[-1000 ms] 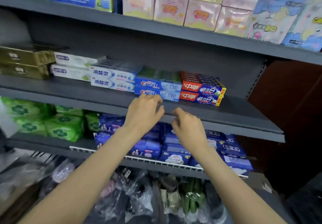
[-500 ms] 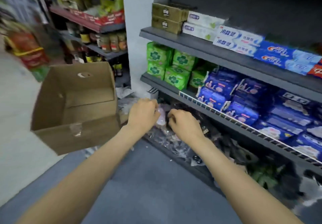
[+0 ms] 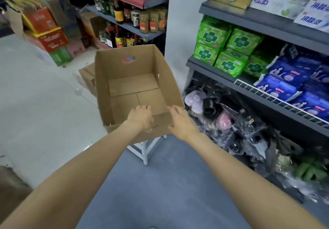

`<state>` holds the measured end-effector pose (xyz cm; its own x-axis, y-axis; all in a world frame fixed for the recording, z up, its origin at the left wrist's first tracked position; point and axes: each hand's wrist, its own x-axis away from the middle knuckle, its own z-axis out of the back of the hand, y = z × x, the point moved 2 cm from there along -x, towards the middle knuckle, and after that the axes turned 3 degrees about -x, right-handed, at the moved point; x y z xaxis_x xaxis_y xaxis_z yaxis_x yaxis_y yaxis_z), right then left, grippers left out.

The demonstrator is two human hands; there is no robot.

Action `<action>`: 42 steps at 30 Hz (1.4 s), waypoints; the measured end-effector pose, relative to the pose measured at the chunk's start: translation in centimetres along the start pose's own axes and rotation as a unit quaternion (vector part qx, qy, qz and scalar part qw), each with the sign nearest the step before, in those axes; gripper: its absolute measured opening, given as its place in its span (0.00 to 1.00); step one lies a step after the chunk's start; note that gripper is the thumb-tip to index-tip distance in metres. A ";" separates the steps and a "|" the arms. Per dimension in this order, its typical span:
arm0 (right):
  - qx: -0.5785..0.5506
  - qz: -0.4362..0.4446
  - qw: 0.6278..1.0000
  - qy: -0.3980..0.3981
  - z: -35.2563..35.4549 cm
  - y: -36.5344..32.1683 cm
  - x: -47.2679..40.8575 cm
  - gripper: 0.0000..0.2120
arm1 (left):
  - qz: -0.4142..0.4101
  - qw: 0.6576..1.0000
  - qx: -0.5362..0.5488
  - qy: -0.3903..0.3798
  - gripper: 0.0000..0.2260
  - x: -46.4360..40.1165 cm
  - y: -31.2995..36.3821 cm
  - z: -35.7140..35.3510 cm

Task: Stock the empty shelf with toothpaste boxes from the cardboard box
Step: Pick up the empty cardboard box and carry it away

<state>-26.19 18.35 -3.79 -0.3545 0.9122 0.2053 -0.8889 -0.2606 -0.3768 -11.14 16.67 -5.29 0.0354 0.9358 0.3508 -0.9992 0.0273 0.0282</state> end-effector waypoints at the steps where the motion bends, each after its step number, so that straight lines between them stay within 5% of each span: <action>1: 0.014 0.000 1.000 -0.021 -0.6 -0.4 -0.8 0.31 | 0.002 1.000 0.000 -0.018 0.24 -0.4 -0.8 -0.6; 5: 0.075 -0.016 0.996 -0.045 -2.4 -1.2 -2.8 0.29 | 0.011 0.995 0.040 -0.090 0.17 -0.9 -2.6 -2.5; 11: 0.129 -0.045 0.990 0.032 -2.9 -0.6 -2.6 0.20 | -0.064 0.997 0.012 -0.031 0.10 -0.3 -1.6 -2.3; 15: 0.149 -0.064 0.981 0.110 -1.6 2.0 0.7 0.25 | -0.145 0.989 -0.003 0.013 0.09 1.5 2.2 -0.1; 26: 0.136 -0.181 0.942 0.248 3.0 11.3 15.5 0.28 | -0.326 0.943 -0.029 0.055 0.09 8.0 18.5 4.0; 42: 0.027 -0.410 0.892 0.189 1.2 29.5 45.8 0.32 | -0.527 0.839 -0.115 -0.074 0.09 19.3 49.0 -5.8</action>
<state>-68.99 52.06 -4.39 0.5348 0.8421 0.0691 -0.8211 0.5372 -0.1929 -59.52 38.13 -2.60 0.8861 0.2959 0.3568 -0.3877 0.8950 0.2207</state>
